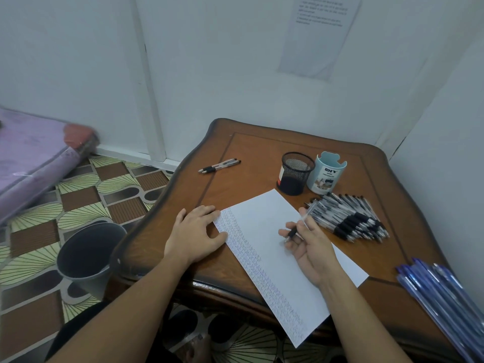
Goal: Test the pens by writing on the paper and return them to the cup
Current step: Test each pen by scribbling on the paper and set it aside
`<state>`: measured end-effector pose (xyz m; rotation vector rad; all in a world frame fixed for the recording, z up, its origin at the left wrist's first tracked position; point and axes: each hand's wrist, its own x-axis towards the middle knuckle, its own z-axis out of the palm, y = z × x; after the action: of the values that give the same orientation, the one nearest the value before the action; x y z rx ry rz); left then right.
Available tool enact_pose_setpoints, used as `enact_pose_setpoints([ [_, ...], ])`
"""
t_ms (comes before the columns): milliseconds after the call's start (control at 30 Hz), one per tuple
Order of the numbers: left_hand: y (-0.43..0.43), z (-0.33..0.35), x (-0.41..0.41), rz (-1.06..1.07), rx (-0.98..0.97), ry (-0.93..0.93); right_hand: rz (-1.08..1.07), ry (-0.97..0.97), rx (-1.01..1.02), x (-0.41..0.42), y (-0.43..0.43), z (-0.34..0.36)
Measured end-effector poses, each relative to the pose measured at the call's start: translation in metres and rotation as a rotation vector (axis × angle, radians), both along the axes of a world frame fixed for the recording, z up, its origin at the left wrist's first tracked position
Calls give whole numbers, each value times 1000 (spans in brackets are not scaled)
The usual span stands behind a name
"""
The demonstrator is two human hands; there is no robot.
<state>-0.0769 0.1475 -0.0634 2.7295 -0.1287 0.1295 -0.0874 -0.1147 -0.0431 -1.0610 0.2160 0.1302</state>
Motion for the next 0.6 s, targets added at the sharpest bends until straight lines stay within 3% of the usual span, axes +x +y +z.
enact_pose_setpoints([
  [67, 0, 0, 0, -1, -1, 0, -21, 39, 19, 6, -7, 5],
  [133, 0, 0, 0, -6, -2, -2, -10, 1, -178, 11, -17, 16],
  [267, 0, 0, 1, -2, 15, 0, -54, -165, -1196, 23, -45, 36],
  [333, 0, 1, 1, -2, 23, 5, -89, -216, -1521, 29, -60, 37],
  [467, 0, 1, 1, -5, 27, 12, 20, -202, -1893, 45, -79, 27],
  [600, 0, 0, 1, 1, 12, 6, 29, -247, -1980, 49, -83, 14],
])
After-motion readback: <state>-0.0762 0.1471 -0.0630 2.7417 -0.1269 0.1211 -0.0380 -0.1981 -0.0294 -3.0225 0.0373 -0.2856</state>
